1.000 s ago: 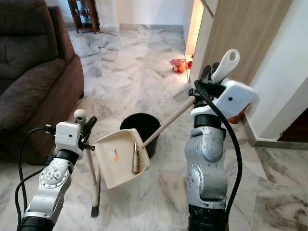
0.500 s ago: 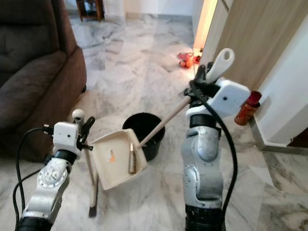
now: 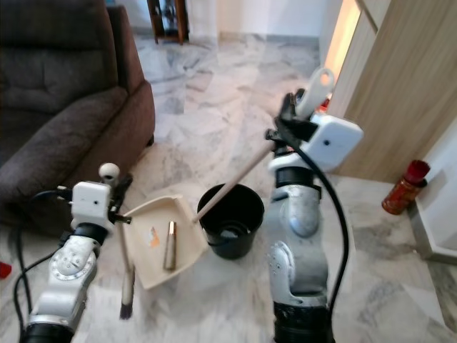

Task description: Sweep floor

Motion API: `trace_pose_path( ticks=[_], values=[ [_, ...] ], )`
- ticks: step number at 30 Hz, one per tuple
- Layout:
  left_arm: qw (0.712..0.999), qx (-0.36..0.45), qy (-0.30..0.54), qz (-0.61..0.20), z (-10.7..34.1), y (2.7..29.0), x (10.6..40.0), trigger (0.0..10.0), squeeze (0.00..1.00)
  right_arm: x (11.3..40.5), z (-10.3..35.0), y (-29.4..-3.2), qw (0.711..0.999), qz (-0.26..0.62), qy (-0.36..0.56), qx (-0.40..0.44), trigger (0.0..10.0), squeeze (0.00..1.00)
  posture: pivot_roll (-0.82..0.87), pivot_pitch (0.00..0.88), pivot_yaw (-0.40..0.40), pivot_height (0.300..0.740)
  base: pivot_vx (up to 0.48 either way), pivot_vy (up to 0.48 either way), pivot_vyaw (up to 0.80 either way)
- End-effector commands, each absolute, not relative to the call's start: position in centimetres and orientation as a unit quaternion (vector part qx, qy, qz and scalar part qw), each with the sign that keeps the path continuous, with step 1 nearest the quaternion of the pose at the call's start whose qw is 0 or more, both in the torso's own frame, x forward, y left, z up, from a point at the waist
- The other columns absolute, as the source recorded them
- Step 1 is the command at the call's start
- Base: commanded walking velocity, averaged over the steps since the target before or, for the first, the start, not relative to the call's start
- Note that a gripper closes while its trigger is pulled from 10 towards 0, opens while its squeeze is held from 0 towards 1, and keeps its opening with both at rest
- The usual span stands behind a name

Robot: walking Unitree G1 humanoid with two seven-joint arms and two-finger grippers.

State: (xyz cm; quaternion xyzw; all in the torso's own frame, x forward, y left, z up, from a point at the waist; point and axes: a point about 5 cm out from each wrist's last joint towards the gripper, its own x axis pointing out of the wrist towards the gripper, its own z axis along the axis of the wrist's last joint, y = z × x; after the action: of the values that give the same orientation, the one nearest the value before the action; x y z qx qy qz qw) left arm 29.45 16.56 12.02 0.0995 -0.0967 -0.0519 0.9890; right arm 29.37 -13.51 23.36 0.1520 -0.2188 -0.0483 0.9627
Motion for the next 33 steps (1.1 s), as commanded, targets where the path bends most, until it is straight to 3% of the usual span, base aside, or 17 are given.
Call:
trace_pose_path(
  ticks=[1,33],
  values=[
    [0.985,0.109,-0.128,-0.046,13.48,17.04,29.70,10.0,0.00,28.98,24.82,-12.81,0.953,-0.033,-0.252,0.167,10.0,0.00,0.01,0.048,-0.002,0.740,0.337,0.000,0.00],
    [0.984,0.110,-0.132,-0.045,13.58,17.03,29.80,10.0,0.00,28.88,25.68,-12.93,0.946,-0.038,-0.272,0.173,10.0,0.00,0.01,0.042,-0.003,0.740,0.342,0.000,0.00]
  ],
)
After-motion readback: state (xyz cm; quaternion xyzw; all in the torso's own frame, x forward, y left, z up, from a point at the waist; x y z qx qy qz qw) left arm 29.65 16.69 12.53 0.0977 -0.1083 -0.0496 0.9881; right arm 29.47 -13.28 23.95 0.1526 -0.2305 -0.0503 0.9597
